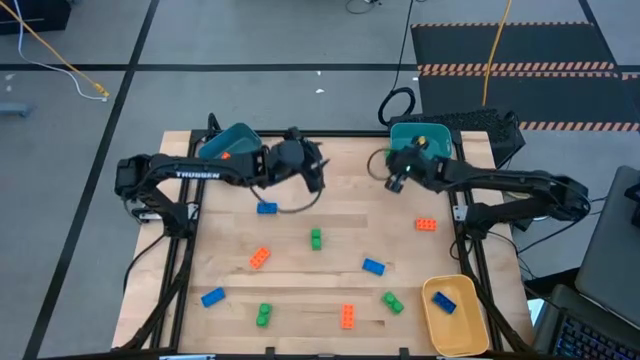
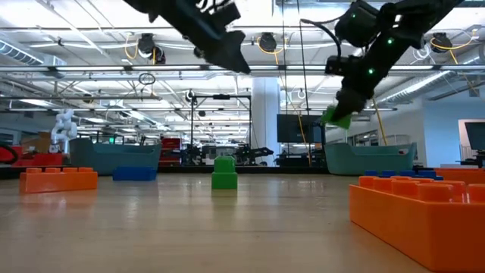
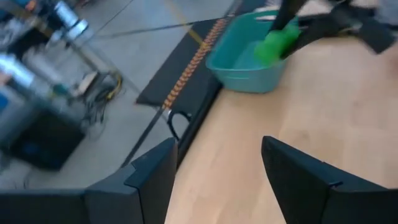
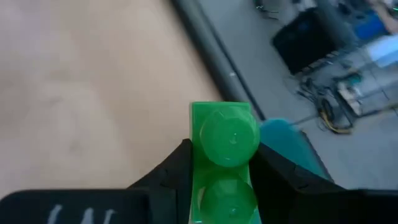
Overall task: Sort & place blocks by color
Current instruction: Put the top right green game piece into the light blue bin, then put the top blue game piece into the yellow bin
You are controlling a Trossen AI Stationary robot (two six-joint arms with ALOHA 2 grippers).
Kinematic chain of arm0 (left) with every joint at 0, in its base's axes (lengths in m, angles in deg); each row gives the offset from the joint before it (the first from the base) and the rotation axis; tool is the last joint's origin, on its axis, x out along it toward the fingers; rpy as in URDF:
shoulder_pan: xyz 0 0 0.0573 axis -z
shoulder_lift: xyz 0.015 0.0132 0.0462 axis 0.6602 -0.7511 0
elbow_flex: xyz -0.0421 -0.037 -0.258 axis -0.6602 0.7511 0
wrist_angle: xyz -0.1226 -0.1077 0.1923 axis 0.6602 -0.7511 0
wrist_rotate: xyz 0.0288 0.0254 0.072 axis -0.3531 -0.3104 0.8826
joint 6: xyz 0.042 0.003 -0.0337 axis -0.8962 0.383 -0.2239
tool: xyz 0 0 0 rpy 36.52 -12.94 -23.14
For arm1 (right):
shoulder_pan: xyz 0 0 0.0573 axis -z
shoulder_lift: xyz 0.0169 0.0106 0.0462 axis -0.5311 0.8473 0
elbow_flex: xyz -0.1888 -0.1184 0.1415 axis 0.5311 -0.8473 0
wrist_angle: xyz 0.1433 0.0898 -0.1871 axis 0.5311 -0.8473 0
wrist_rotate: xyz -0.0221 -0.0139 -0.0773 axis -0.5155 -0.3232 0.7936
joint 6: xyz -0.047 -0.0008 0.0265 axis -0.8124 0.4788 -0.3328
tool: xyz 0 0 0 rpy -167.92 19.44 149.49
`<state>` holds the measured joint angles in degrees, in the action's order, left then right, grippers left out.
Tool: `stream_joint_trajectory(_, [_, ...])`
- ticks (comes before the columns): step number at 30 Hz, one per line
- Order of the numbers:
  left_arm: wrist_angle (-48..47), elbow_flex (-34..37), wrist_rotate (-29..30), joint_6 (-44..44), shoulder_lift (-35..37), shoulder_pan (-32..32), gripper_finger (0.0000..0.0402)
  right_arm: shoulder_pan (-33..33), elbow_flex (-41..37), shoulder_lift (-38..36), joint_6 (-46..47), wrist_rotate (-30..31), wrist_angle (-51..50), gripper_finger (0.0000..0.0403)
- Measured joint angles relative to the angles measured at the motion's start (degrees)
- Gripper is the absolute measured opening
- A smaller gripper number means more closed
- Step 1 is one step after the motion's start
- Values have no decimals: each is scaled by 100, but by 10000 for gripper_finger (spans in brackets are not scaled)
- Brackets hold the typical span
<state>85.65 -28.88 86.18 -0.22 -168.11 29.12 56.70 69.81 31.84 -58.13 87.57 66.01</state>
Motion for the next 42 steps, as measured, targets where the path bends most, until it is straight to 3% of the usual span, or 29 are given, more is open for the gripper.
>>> stream_joint_trajectory(8, [-666, 75, -369, 174, -39, -379, 237, 1488, 109, -327, -84, 58, -35, 114])
stream_joint_trajectory(17, [-868, 75, -374, 85, -39, -295, 237, 2675, 104, -130, 246, -835, -54, 129])
stream_joint_trajectory(25, [-851, 75, -374, -8, -39, -170, 237, 2759, 104, -124, 517, -851, -44, 223])
stream_joint_trajectory(33, [-861, 75, -372, 39, -39, -52, 237, 2677, 104, -124, 661, -871, -38, 253])
stream_joint_trajectory(38, [-1003, 75, -370, 201, -39, 100, 237, 2478, 104, -124, 817, -2011, -40, 253])
stream_joint_trajectory(42, [-1704, 75, -371, 431, -39, 318, 237, 2177, 104, -124, 964, -3060, -57, 250])
